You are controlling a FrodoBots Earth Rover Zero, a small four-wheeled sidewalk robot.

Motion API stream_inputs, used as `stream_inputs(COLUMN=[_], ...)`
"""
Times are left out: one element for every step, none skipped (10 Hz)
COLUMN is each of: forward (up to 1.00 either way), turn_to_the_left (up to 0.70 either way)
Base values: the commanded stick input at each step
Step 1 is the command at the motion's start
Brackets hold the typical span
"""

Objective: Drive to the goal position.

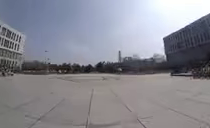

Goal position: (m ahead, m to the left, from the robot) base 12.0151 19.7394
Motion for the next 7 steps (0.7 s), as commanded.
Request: stream_inputs(forward=[1.00, 1.00, 1.00, 1.00, 1.00, 1.00, 1.00], turn_to_the_left=[0.00, 0.14, 0.38, 0.40, 0.40, 0.40, 0.40])
